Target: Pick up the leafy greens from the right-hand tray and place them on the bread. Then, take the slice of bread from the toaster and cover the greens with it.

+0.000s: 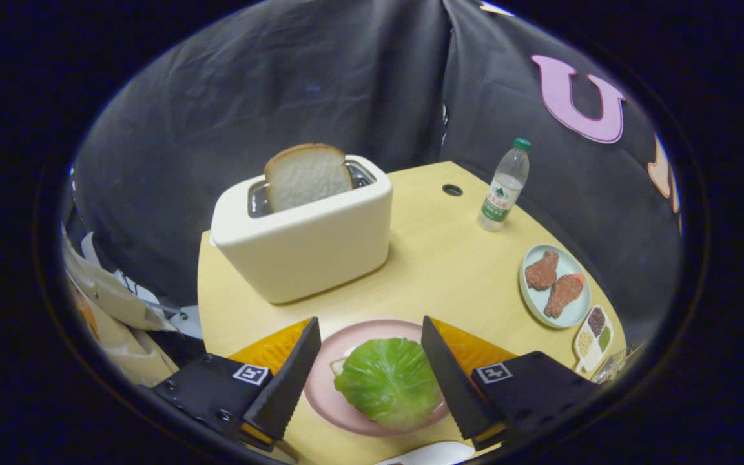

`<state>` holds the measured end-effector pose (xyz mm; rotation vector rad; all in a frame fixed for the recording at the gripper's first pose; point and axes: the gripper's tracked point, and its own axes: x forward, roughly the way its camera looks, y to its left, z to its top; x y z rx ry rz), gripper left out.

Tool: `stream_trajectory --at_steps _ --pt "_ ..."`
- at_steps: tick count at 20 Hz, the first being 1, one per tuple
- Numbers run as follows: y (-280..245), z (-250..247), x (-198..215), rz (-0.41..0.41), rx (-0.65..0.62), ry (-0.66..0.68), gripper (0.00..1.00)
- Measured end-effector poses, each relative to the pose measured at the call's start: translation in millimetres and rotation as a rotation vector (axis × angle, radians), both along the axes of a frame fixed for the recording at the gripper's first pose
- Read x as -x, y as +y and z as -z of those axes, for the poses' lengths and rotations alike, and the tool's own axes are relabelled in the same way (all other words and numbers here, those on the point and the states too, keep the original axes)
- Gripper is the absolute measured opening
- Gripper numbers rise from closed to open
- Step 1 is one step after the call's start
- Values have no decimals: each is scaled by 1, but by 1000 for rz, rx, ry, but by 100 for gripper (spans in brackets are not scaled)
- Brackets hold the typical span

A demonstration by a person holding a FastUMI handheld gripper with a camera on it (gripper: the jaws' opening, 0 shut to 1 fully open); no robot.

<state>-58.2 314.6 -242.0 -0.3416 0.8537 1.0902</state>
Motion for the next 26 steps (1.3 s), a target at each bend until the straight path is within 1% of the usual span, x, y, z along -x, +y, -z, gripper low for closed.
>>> stream_trajectory --at_steps 5,9,15,18,20,26 --pt "48 -38 -2 43 -81 -7 100" --pt "81 -52 -8 90 -119 6 100" --pt "111 -66 2 139 -148 80 99" --pt "131 -72 5 199 -178 136 98" --pt "143 -73 3 228 -194 155 97" --pt "160 -48 -7 291 -134 141 97"
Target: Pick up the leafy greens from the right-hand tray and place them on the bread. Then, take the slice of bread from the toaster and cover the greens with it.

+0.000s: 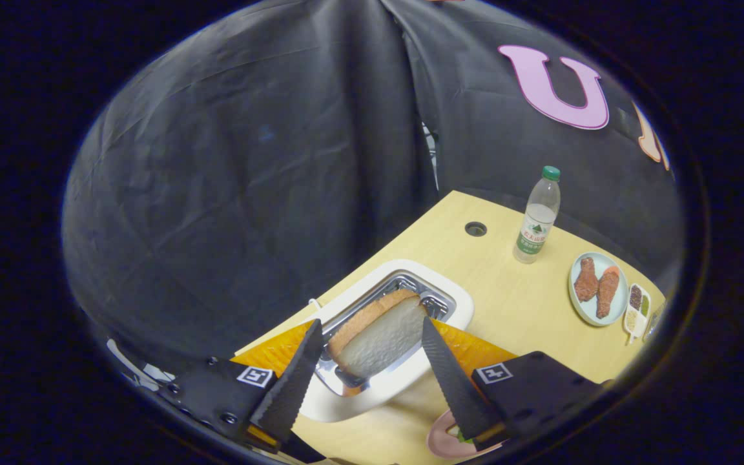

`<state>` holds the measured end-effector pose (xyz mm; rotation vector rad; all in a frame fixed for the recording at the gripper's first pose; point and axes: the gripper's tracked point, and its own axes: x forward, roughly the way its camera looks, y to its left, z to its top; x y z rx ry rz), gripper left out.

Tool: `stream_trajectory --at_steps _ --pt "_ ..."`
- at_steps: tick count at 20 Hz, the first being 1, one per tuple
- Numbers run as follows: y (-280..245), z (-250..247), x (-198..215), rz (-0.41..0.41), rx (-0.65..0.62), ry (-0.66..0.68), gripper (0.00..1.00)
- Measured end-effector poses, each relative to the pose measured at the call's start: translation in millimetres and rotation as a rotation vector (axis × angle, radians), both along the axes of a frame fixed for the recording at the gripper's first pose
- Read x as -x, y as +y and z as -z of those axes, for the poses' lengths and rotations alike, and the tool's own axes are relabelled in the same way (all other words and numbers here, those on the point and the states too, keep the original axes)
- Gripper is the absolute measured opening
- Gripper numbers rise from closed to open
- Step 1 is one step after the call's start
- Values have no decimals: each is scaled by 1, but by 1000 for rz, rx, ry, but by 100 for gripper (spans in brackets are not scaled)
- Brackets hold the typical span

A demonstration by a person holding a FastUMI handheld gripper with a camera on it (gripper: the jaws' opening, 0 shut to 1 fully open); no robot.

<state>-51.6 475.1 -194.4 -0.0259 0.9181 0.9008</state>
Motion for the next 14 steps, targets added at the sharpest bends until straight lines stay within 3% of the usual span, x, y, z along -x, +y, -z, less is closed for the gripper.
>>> stream_trajectory --at_steps 4,10,11,14 --pt "3 7 5 3 41 13 98" --pt "-4 17 15 -18 92 38 61" --pt "-7 19 17 -30 103 40 60" --pt "-13 16 15 -6 102 30 34"
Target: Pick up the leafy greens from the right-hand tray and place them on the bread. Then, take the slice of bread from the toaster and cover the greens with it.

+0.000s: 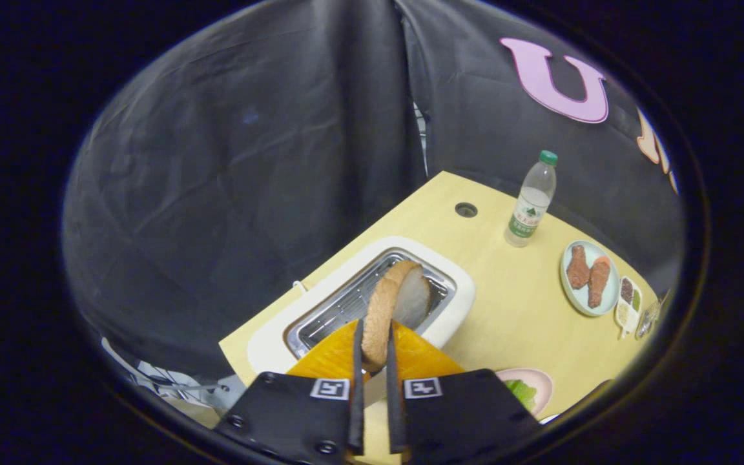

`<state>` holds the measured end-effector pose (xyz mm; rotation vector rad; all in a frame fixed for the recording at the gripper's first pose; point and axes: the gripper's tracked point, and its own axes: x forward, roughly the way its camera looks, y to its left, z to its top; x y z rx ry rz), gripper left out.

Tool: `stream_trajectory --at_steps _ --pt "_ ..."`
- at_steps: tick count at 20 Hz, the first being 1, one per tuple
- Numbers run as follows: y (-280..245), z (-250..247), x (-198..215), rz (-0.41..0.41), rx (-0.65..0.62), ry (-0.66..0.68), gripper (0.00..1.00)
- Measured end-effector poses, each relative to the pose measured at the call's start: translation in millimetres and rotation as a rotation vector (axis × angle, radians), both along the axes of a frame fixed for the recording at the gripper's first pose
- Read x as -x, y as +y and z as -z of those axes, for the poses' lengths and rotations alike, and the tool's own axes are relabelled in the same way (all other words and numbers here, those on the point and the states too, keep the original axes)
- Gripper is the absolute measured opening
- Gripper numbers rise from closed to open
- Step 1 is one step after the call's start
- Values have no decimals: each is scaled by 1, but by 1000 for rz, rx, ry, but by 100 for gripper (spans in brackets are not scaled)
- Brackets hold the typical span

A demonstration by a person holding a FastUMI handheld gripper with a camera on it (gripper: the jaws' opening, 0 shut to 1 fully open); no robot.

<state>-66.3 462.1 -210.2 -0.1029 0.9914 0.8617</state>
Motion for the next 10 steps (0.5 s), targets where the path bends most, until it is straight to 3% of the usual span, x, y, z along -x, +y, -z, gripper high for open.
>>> stream_trajectory --at_steps 4,10 --pt "-6 -15 -5 53 -61 14 5" --pt "-30 -49 -18 126 -164 24 5"
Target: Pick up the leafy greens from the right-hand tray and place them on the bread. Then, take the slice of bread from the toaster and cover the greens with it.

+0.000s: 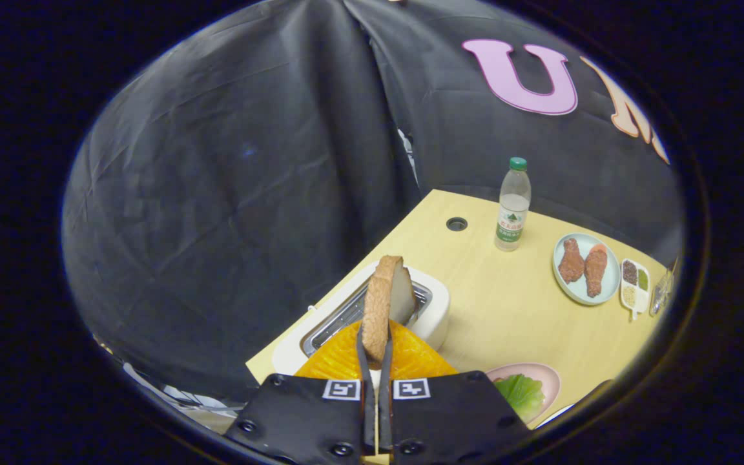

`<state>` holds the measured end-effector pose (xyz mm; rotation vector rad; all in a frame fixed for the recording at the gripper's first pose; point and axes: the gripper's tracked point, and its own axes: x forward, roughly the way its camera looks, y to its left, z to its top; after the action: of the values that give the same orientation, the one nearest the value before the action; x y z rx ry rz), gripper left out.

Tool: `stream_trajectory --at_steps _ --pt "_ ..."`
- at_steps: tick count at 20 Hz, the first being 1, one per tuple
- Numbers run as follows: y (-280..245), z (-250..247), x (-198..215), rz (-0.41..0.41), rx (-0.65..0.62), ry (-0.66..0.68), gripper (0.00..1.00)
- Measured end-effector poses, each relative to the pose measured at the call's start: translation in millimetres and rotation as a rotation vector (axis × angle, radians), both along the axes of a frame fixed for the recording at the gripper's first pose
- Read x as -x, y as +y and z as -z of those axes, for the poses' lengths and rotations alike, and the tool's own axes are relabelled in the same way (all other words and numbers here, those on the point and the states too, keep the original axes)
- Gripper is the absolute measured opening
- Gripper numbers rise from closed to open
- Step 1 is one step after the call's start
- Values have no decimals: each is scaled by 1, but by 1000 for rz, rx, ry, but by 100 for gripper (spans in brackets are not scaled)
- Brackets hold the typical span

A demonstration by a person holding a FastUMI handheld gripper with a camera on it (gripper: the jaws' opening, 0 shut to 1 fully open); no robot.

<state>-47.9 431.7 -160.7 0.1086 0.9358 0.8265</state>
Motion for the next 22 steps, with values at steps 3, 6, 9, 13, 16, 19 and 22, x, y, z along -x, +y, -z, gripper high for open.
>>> stream_trajectory --at_steps 3,6,9,13,16,19,22 --pt "-20 -7 -9 47 -37 -4 5" --pt "-40 -17 -11 81 -64 -8 5" --pt "-64 -11 -14 107 -52 -17 5" --pt "-97 9 -12 167 -14 13 5" --pt "-126 36 -4 227 13 70 5" --pt "-150 64 6 276 32 123 5" --pt "-165 80 15 319 25 157 5"
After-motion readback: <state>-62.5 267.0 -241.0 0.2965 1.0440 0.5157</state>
